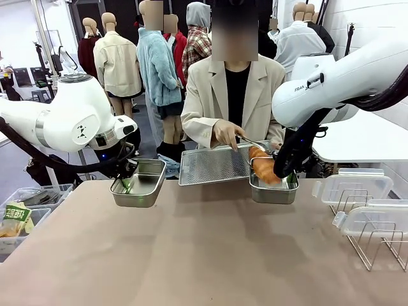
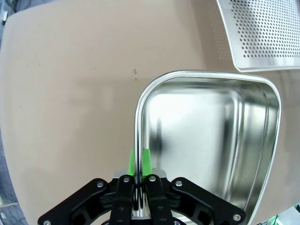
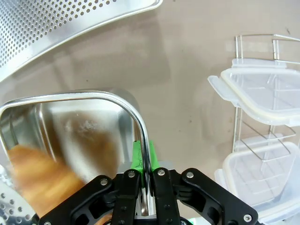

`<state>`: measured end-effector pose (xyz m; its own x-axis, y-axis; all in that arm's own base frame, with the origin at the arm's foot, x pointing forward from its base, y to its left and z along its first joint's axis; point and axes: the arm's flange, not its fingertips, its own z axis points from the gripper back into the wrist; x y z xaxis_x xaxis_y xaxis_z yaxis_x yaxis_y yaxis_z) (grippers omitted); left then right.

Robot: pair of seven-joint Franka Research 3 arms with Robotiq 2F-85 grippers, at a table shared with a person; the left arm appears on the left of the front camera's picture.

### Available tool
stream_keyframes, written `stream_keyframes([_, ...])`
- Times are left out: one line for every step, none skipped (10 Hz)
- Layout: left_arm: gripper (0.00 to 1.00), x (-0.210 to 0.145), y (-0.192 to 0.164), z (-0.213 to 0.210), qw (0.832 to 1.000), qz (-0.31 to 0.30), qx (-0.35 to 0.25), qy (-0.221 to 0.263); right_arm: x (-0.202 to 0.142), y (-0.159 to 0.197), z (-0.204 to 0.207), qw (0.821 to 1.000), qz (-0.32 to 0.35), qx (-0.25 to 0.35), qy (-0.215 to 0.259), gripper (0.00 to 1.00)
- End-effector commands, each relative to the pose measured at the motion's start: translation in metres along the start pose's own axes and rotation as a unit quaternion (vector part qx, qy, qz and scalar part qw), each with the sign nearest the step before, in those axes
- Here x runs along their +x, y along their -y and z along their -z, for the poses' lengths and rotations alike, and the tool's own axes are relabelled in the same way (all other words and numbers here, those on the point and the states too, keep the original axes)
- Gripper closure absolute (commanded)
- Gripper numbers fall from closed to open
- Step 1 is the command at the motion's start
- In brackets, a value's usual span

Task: Place the bread in airtight containers.
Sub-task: Once an object is inside an Airtight Container , place the container in the center of the table.

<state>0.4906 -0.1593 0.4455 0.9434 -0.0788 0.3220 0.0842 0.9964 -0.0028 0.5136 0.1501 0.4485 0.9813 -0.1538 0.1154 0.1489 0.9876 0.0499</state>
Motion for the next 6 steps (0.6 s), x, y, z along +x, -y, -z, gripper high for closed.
stream_keyframes([1.0,-0.0007,-0.001,-0.0052,1.0,0.006,0.007,0.003,-0.0048,0.0022,-0.0017,1.0,0.001,0.0,0.002,1.0])
stream_keyframes([1.0,-0.0007,-0.001,-0.0052,1.0,0.006,0.007,0.003,-0.0048,0.0022,-0.0017,1.0,0.001,0.0,0.002,1.0])
stream_keyframes([1.0,-0.0007,-0.001,-0.0052,1.0,0.006,0.007,0.003,-0.0048,0.0022,-0.0017,1.0,0.001,0.0,0.002,1.0])
stream_keyframes([1.0,-0.0007,-0.001,-0.0052,1.0,0.006,0.007,0.003,-0.0048,0.0022,-0.0017,1.0,0.001,0.0,0.002,1.0])
stream_keyframes([1.0,-0.0007,-0.001,-0.0052,1.0,0.006,0.007,0.003,-0.0048,0.0022,-0.0017,1.0,0.001,0.0,0.002,1.0])
stream_keyframes([1.0,-0.0007,-0.001,-0.0052,1.0,0.006,0.007,0.003,-0.0048,0.0022,-0.0017,1.0,0.001,0.0,0.002,1.0])
